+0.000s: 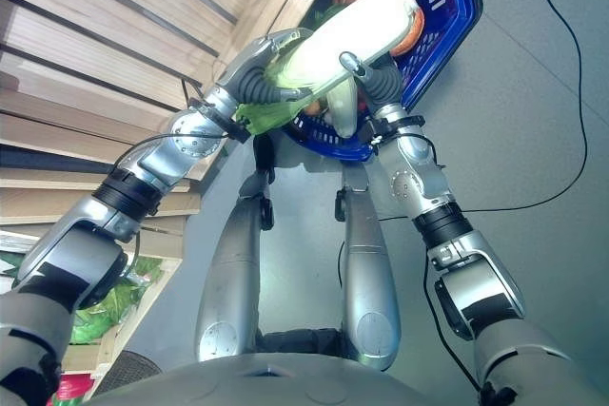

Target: Pick up fruits and vegetables into the basket

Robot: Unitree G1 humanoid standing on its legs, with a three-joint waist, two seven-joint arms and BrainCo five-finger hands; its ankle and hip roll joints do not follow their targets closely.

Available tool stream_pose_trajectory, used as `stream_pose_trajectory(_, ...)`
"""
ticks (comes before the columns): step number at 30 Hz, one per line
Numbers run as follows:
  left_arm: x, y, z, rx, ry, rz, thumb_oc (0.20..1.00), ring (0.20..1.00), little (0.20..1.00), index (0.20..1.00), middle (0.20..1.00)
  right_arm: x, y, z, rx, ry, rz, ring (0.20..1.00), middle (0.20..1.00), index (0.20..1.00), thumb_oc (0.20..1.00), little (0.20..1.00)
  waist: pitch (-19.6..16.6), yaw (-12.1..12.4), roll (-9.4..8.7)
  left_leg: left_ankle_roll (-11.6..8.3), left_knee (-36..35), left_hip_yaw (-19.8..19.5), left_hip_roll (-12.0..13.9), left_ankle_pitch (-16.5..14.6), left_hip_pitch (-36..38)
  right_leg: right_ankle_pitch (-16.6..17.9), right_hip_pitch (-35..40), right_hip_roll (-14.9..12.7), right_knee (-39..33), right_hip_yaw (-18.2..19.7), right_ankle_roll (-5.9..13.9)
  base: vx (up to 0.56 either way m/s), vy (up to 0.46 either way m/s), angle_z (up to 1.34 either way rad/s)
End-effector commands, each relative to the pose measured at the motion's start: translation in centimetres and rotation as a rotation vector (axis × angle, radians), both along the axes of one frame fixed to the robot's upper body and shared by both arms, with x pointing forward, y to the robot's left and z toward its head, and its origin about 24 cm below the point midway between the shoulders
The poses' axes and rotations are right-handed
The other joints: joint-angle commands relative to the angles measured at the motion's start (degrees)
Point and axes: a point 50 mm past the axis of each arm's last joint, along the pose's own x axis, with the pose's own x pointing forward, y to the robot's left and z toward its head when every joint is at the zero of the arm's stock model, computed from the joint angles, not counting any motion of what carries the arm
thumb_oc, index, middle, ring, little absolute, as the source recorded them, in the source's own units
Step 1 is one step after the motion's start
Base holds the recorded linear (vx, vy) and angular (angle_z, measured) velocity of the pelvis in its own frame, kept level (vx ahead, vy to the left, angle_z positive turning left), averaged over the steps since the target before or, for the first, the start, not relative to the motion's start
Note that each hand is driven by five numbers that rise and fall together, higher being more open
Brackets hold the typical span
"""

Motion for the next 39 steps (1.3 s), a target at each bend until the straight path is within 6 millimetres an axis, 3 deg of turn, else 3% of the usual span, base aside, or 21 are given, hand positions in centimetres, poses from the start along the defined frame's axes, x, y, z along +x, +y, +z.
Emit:
stream_pose_trajectory(1,-2.0,-2.4,0.9,0.029,-0.033,-0.163,0.2,0.2,0.2,0.2,0.2,-2.0,1.2,4.7,0.075,-0.23,0.131,1.0,1.0,1.0,1.0,1.0,-1.06,0.59,0.9,0.54,-4.93,1.65,-1.37,2.01,1.7,-6.93,2.64,2.08,7.6,-2.74,3.33,0.0,0.0,0.0)
stream_pose_trajectory(2,-2.0,-2.4,0.8,0.039,-0.027,-0.164,0.2,0.2,0.2,0.2,0.2,-2.0,1.1,4.8,0.085,-0.241,0.138,1.0,1.0,1.0,1.0,1.0,-1.06,0.59,0.87,0.57,-4.95,1.63,-1.39,2.03,1.69,-6.86,2.62,2.09,7.58,-2.76,3.36,0.0,0.0,0.0)
stream_pose_trajectory(3,-2.0,-2.3,0.8,0.044,-0.024,-0.164,0.2,0.2,0.2,0.2,0.2,-2.0,1.0,4.9,0.088,-0.251,0.138,0.316,0.316,0.316,0.316,0.316,-1.06,0.58,0.87,0.56,-4.9,1.64,-1.4,2.03,1.62,-6.82,2.56,2.07,7.56,-2.77,3.37,0.0,0.0,0.0)
stream_pose_trajectory(4,-2.0,-2.4,0.6,0.048,-0.017,-0.164,0.2,0.2,0.2,0.2,0.2,-2.1,0.9,4.9,0.092,-0.256,0.141,0.2,0.2,0.2,0.2,0.2,-1.06,0.62,0.86,0.52,-4.77,1.72,-1.36,1.66,1.9,-7.16,2.89,2.04,7.6,-2.76,3.4,0.0,0.0,0.0)
stream_pose_trajectory(18,-1.9,-2.2,0.4,0.023,-0.028,-0.123,0.2,0.2,0.2,0.2,0.2,-2.2,1.3,4.7,0.091,-0.265,0.156,0.2,0.2,0.2,0.2,0.2,-1.06,0.69,1.07,0.53,-4.93,1.42,-1.51,1.67,1.69,-7.04,2.79,1.84,7.21,-2.82,3.55,0.0,0.0,0.0)
stream_pose_trajectory(20,-1.8,-2.1,0.3,0.011,-0.028,-0.113,0.555,0.555,0.555,0.555,0.555,-2.2,1.3,4.7,0.089,-0.265,0.159,0.2,0.2,0.2,0.2,0.2,-1.06,0.72,1.11,0.58,-4.94,1.39,-1.57,1.7,1.67,-7.05,2.76,1.85,7.23,-2.83,3.52,0.0,0.0,0.0)
stream_pose_trajectory(21,-1.8,-2.1,0.2,0.007,-0.029,-0.106,1.0,1.0,1.0,1.0,1.0,-2.3,1.3,4.7,0.09,-0.265,0.157,0.2,0.2,0.2,0.2,0.2,-1.06,0.77,1.12,0.56,-4.92,1.32,-1.61,1.67,1.67,-7.08,2.78,1.86,7.23,-2.82,3.49,0.0,0.0,0.0)
stream_pose_trajectory(30,-1.6,-1.2,0.4,-0.159,-0.059,-0.027,1.0,1.0,1.0,1.0,1.0,-2.3,1.4,4.6,0.098,-0.262,0.151,0.2,0.2,0.2,0.2,0.2,-1.06,1.1,0.87,0.57,-5.02,1.08,-1.7,1.71,1.95,-7.12,3.17,1.84,7.11,-2.93,3.49,0.0,0.0,0.0)
stream_pose_trajectory(39,-1.0,1.4,0.4,-0.433,-0.078,0.164,1.0,1.0,1.0,1.0,1.0,-2.3,1.3,4.5,0.113,-0.263,0.128,0.2,0.2,0.2,0.2,0.2,-1.06,1.81,0.64,0.7,-5.06,0.38,-2.14,1.73,2.01,-7.43,3.28,1.87,7.31,-3.33,3.32,0.0,0.0,0.0)
